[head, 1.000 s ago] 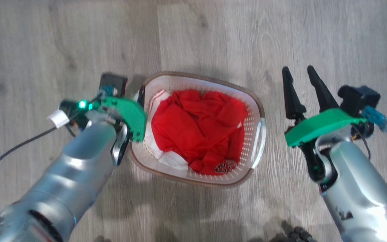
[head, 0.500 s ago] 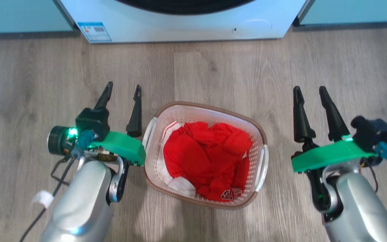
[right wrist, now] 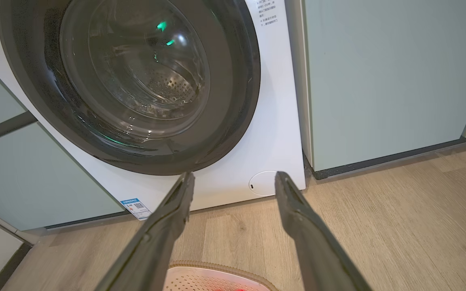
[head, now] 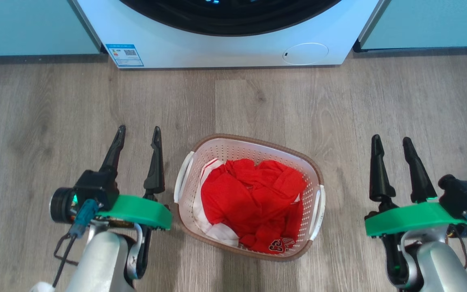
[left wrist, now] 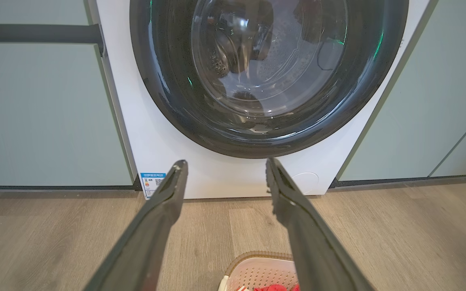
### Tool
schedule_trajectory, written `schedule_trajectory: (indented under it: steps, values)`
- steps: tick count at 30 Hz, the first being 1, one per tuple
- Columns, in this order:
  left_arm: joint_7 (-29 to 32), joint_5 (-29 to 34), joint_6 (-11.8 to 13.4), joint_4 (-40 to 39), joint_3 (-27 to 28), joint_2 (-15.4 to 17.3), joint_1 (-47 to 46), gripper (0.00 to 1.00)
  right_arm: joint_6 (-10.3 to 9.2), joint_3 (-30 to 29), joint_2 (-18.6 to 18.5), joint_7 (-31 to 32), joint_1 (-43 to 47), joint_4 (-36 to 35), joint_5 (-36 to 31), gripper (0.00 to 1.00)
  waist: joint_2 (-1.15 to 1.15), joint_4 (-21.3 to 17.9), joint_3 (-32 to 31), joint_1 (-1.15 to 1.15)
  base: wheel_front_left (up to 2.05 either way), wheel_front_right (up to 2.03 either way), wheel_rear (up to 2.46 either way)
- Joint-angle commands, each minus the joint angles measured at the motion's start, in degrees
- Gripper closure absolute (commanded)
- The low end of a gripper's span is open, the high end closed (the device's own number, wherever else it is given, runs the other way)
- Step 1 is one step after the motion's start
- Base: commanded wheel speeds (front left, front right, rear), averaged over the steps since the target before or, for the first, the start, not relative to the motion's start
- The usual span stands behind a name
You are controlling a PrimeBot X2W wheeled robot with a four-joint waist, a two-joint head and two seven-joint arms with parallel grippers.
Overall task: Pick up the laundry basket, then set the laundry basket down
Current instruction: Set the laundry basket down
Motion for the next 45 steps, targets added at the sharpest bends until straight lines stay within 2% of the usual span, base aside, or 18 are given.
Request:
schedule_trajectory:
  steps: [1, 12, 18, 23, 26, 27, 32, 36, 38, 45]
  values:
    - [-0.3, -0.2, 0.1, -2.0, 1.6, 0.1, -1.2, 0.0, 0.41, 1.1, 0.4, -0.4, -0.4, -2.2, -0.5, 0.0, 0.01, 0.0, 0.1, 0.01, 0.0, 0.0, 0.0]
    - [-0.3, -0.2, -0.6, 1.8, 1.8, 0.1, -2.4, 0.0, 0.41, 1.9, 0.5, -0.4, -1.3, -2.3, -0.4, 0.0, 0.01, -1.6, 1.9, 0.01, 0.0, 0.0, 0.0]
    - [-0.3, 2.9, -0.8, 13.8, 1.5, 0.1, -5.3, 0.0, 0.41, 0.9, 0.5, -0.4, -2.3, -0.8, -0.6, 0.0, 0.01, -4.2, 6.5, 0.01, 0.0, 0.0, 0.0]
    - [-0.3, 4.7, -2.0, 26.8, 1.6, 0.4, -10.5, 0.0, 0.41, -0.1, 0.5, -0.4, -3.2, 0.5, -0.6, 0.0, 0.01, -6.5, 11.2, 0.01, 0.0, 0.0, 0.0]
    - [-0.3, 5.3, -3.1, 35.2, 1.9, 1.7, -15.1, 0.0, 0.41, 0.2, 0.5, -0.4, -4.0, 0.8, -0.4, 0.0, 0.01, -8.0, 14.5, 0.01, 0.0, 0.0, 0.0]
    - [-0.3, 5.3, -3.1, 35.2, 1.9, 1.7, -15.1, 0.0, 0.41, 0.2, 0.5, -0.4, -4.0, 0.8, -0.4, 0.0, 0.01, -8.0, 14.5, 0.01, 0.0, 0.0, 0.0]
    - [-0.3, 7.0, -5.0, 49.1, 0.7, 4.2, -24.8, 0.0, 0.41, 1.0, 0.5, -0.4, -5.2, 0.5, 0.0, 0.0, 0.01, -9.6, 20.0, 0.01, 0.0, 0.0, 0.0]
    - [-0.3, 7.4, -6.0, 56.8, 0.1, 5.7, -31.8, 0.0, 0.41, 2.0, 0.5, -0.4, -6.1, 0.0, 0.3, 0.0, 0.01, -10.8, 23.4, 0.01, 0.0, 0.0, 0.0]
    - [0.5, 9.0, -7.3, 61.2, -2.2, 6.8, -35.7, 0.0, 0.41, 2.4, 0.5, -0.4, -6.7, -0.5, 0.9, 0.0, 0.01, -11.8, 25.5, 0.01, 0.0, 0.0, 0.0]
    - [4.0, 10.8, -9.1, 65.3, -6.4, 7.8, -40.8, 0.0, 0.41, 3.0, 0.5, -0.4, -7.8, -0.9, 1.7, 0.0, 0.01, -13.0, 27.8, 0.01, 0.0, 0.0, 0.0]
